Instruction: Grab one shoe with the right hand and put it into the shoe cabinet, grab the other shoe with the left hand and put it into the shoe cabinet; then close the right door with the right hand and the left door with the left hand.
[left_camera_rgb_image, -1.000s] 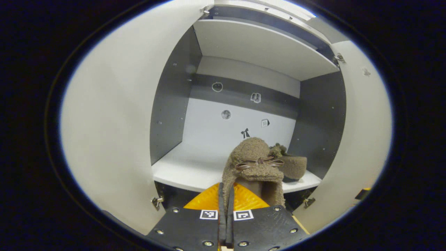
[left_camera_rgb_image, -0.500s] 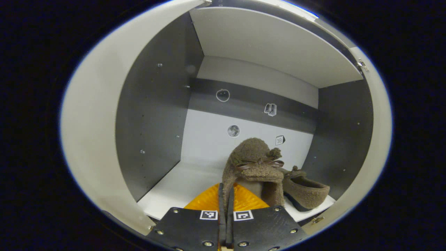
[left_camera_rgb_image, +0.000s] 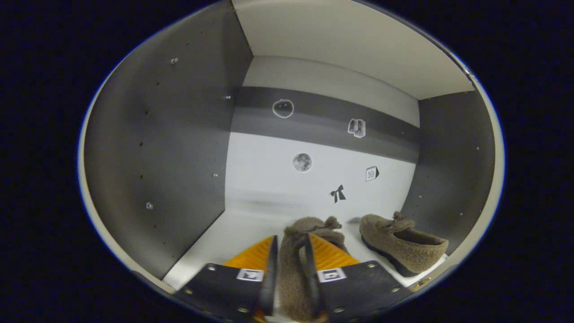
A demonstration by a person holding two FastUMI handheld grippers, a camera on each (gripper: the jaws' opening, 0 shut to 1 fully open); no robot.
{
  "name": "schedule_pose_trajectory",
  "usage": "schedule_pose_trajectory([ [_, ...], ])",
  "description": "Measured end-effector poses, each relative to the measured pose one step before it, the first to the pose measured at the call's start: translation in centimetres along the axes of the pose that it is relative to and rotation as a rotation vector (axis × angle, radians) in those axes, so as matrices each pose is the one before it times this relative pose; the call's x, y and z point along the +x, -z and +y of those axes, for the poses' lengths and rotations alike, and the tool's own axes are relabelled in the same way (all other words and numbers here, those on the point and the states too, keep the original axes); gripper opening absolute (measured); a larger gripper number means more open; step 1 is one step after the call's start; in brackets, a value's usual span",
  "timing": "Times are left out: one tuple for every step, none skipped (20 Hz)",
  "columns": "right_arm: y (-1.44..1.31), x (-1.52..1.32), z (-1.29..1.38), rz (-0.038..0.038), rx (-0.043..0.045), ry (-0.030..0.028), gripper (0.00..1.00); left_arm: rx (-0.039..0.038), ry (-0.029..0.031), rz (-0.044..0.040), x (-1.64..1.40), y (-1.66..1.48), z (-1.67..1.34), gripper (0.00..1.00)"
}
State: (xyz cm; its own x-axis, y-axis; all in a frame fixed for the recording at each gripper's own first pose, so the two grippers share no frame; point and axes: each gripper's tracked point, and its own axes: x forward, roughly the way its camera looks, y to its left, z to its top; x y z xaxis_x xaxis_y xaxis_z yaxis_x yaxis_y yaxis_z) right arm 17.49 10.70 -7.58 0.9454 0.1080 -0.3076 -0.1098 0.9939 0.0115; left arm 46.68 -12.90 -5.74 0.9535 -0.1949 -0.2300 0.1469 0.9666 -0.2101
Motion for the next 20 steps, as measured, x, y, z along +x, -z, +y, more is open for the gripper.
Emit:
schedule_pose_trajectory([
  [-0.164, -0.042, 0.045, -0.00554, 0.00249, 0.00248, 0.99, 0.01926, -0.01052, -0.00294, -0.12, -0.188, 0.05, 0.52],
  [-0.08, -0.241, -0.08, -0.00599, 0.00433, 0.00042, 0.99, 0.00889, 0.0003, -0.00819, -0.675, -0.138, -0.18, 0.72],
  [-0.196, -0.354, 0.002, -0.00841, 0.00362, -0.00143, 0.99, 0.00251, 0.01064, -0.01188, -0.517, -0.333, -0.499, 0.93],
  [-0.242, -0.362, -0.099, -0.01026, 0.00125, -0.00086, 0.99, 0.00136, 0.00928, -0.01907, -0.966, -0.521, -0.334, 0.95],
  [-0.331, -0.403, -0.097, -0.01219, -0.00159, -0.00343, 0.99, 0.00623, 0.00721, -0.02847, -1.059, -0.711, -0.298, 0.97],
  [-0.119, -0.451, -0.225, -0.00725, -0.00364, -0.00536, 0.99, 0.00697, 0.00499, -0.02309, -1.152, -0.782, -0.345, 0.97],
  [-0.14, -0.487, -0.231, -0.00473, -0.00328, -0.00625, 0.99, 0.00997, 0.00538, -0.01299, -1.329, -0.432, -0.348, 0.97],
  [-0.217, -0.633, -0.303, -0.00681, -0.00178, -0.00672, 0.99, 0.00832, -0.00348, -0.00614, -1.277, -0.446, -0.124, 0.93],
  [-0.303, -0.62, -0.362, -0.01125, 0.00099, -0.00269, 0.99, 0.00637, -0.00435, -0.00639, -1.379, -0.325, -0.173, 0.93],
  [-0.392, -0.717, -0.424, -0.01192, 0.00238, -0.0017, 0.99, 0.00589, -0.00333, -0.00735, -1.556, -0.393, -0.127, 0.93],
  [-0.372, -0.718, -0.448, -0.01349, 0.00228, -0.00016, 0.99, 0.00542, -0.00385, -0.0115, -1.68, -0.381, 0.023, 0.97],
  [-0.285, -0.617, -0.483, -0.01025, 0.00071, -0.00038, 0.99, 0.00431, 0.00125, -0.01144, -1.649, -0.425, -0.188, 0.97],
  [-0.315, -0.655, -0.424, -0.00724, -0.00067, -0.00309, 0.99, 0.00533, 0.00208, -0.00625, -1.808, -0.197, -0.109, 0.97],
  [-0.258, -0.75, -0.568, -0.00712, -0.00203, -0.00097, 0.99, 0.00961, -0.00251, -0.00377, -1.616, -0.276, -0.045, 0.97],
  [-0.363, -0.703, -0.577, -0.00908, -0.00306, 0.0012, 0.99, 0.01048, -0.00576, -0.00555, -1.701, -0.362, 0.069, 0.97],
  [-0.351, -0.698, -0.67, -0.00883, 0.00113, 0.00437, 0.99, 0.01185, -0.00346, -0.00617, -1.478, -0.314, 0.007, 0.96],
  [-0.481, -0.568, -0.624, -0.00956, 0.00559, 0.00372, 0.99, 0.01168, -0.00335, -0.00605, -1.423, -0.288, -0.083, 0.96],
  [-0.457, -0.626, -0.594, -0.0105, 0.00699, 0.00434, 0.99, 0.00932, -0.00305, -0.00683, -1.474, -0.453, 0.056, 0.96],
  [-0.488, -0.574, -0.679, -0.01083, 0.00448, 0.00659, 0.99, 0.00682, -0.00319, -0.00642, -1.243, -0.494, -0.063, 0.93],
  [-0.405, -0.519, -0.8, -0.00803, -0.0002, 0.00772, 0.99, 0.00317, -0.00308, -0.00614, -1.389, -0.497, -0.008, 0.96],
])
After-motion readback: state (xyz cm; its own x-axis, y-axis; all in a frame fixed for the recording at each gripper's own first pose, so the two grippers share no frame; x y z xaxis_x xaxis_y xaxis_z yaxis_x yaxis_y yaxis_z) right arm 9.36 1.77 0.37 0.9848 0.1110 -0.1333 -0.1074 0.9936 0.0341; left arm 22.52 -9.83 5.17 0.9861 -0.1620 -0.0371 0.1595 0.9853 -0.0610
